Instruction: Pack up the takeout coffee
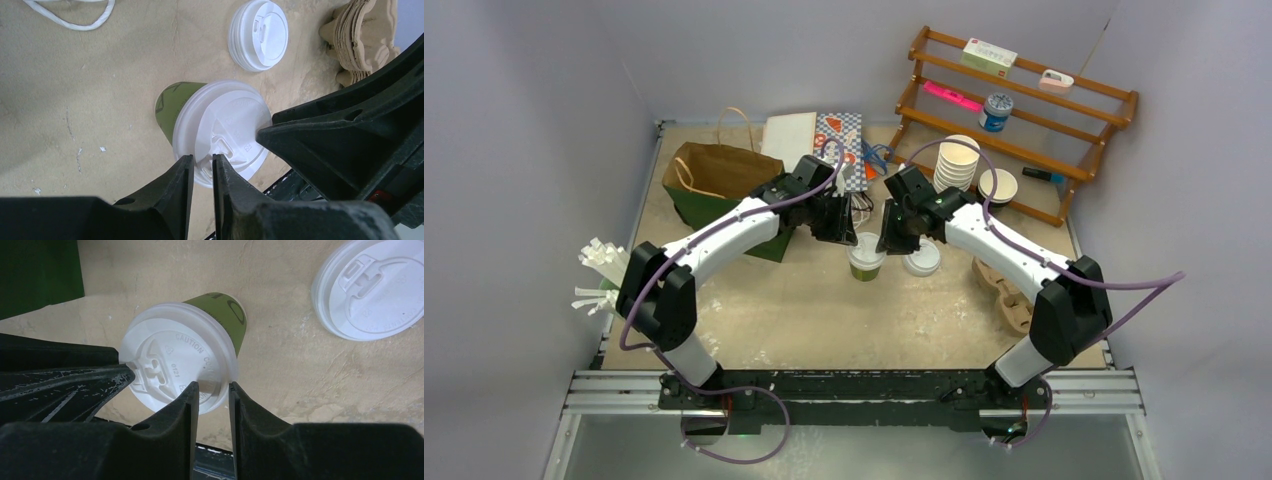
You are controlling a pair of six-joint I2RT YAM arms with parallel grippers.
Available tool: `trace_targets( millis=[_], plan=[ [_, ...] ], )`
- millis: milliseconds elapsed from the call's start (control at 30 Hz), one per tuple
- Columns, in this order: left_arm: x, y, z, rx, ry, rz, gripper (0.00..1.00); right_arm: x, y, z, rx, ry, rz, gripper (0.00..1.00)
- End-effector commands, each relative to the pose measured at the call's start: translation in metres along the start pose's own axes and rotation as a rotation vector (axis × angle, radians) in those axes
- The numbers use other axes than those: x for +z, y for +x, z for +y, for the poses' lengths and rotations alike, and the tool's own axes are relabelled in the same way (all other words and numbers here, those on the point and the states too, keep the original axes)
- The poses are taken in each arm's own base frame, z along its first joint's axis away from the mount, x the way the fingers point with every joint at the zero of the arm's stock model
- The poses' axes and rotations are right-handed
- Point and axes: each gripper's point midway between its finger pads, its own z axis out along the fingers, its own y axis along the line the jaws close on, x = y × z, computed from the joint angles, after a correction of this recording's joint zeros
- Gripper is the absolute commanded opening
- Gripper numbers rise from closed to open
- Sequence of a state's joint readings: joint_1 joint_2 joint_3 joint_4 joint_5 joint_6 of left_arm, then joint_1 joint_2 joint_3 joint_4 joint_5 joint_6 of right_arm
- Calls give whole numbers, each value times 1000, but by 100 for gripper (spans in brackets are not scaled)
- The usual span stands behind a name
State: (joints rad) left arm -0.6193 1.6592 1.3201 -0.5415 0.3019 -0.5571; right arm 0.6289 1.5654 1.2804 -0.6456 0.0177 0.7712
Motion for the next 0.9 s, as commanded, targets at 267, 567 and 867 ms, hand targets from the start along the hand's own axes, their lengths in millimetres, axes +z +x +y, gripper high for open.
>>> trace_targets(
  millis=[267,567,867],
  plan=[
    [-1,-4,-4,17,24,-7,22,5,6,-2,22,5,27,31],
    [2,6,2,15,16,16,22,-3,2,11,15,-49,24,31],
    [4,10,6,18,6,24,22,-1,3,16,12,-73,38,30]
  ],
)
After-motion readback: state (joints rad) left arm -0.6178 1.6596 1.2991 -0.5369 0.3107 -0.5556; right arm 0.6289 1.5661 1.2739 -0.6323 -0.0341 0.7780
